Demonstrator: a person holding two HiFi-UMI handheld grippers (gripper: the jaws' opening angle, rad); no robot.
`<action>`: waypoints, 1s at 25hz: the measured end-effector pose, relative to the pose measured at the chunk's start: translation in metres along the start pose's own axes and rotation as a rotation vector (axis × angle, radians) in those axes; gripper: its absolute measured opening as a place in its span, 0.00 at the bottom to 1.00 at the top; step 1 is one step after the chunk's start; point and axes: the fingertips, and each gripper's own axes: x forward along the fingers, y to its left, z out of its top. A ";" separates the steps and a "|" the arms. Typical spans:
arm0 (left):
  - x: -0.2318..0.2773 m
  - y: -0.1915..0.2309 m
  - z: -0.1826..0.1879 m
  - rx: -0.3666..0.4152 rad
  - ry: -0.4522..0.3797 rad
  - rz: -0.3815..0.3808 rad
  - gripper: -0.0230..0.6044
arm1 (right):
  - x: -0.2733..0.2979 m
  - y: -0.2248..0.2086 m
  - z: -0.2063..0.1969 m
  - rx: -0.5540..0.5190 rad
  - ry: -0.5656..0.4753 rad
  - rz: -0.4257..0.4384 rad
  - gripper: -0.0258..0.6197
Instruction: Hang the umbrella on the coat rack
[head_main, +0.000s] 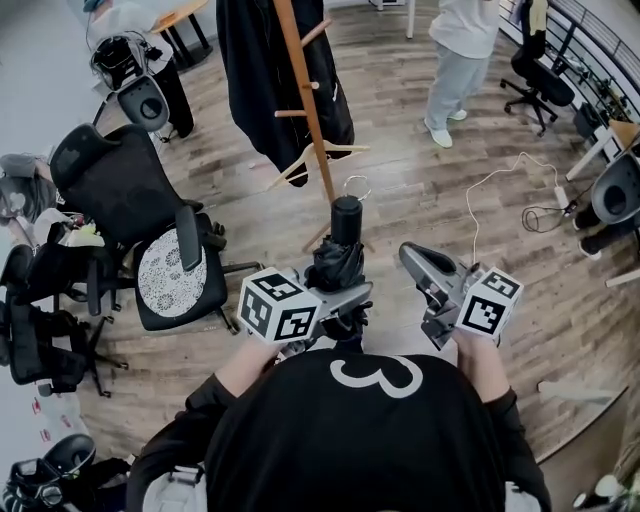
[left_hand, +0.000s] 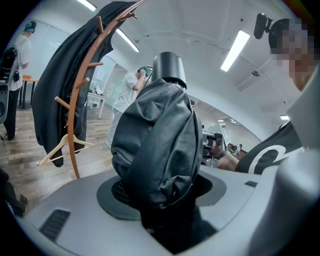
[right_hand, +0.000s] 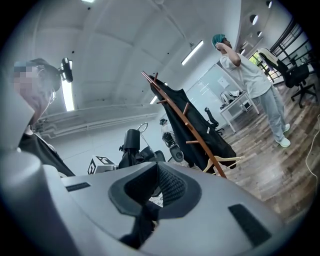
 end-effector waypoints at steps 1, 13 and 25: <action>0.003 0.011 0.005 -0.002 0.002 0.004 0.47 | 0.009 -0.008 0.003 0.005 0.001 0.000 0.08; 0.019 0.116 0.057 -0.055 0.018 0.028 0.47 | 0.094 -0.076 0.040 0.047 0.047 -0.012 0.08; 0.028 0.188 0.084 -0.058 0.024 0.041 0.47 | 0.157 -0.121 0.061 0.055 0.068 -0.010 0.08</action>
